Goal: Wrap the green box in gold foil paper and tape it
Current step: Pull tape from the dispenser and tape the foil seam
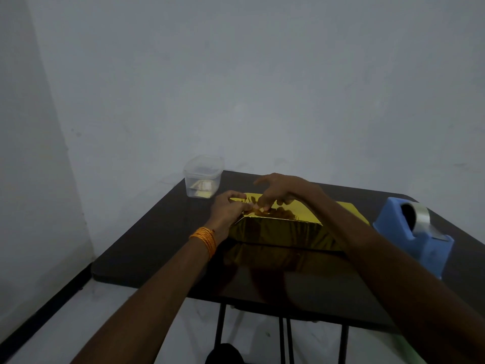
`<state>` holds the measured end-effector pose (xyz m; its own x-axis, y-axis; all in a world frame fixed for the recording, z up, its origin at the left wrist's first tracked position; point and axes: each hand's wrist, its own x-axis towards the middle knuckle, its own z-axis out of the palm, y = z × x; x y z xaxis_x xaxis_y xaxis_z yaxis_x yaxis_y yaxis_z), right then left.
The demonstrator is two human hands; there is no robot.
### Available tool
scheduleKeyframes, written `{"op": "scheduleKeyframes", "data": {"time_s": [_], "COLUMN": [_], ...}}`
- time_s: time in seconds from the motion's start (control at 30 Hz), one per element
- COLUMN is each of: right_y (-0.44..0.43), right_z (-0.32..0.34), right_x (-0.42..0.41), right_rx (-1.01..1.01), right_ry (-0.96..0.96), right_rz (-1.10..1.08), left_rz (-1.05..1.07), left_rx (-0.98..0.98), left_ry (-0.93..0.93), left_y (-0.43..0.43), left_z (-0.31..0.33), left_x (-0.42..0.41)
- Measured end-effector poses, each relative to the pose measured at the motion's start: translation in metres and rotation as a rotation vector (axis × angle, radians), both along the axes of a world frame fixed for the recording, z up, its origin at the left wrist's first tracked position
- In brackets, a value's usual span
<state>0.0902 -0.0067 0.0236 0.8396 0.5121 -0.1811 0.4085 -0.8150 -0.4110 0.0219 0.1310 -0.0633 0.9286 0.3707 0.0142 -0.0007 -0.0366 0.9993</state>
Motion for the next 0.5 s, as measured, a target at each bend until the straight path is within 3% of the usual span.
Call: {"op": "scheduleKeyframes", "data": {"time_s": [0.17, 0.37, 0.5], "right_y": [-0.019, -0.049, -0.048], "right_z": [0.002, -0.037, -0.048], "right_x": [0.002, 0.008, -0.001], "right_rx": [-0.138, 0.098, 0.131], "right_ry": [-0.036, -0.349, -0.404], "right_rz": [-0.104, -0.124, -0.153], "left_rz": [0.006, 0.011, 0.019], "left_rx": [-0.004, 0.013, 0.021], "left_ry": [0.0, 0.001, -0.012], "left_y": [0.001, 0.002, 0.001], "left_z": [-0.001, -0.003, -0.004], "left_x": [0.001, 0.005, 0.005]}}
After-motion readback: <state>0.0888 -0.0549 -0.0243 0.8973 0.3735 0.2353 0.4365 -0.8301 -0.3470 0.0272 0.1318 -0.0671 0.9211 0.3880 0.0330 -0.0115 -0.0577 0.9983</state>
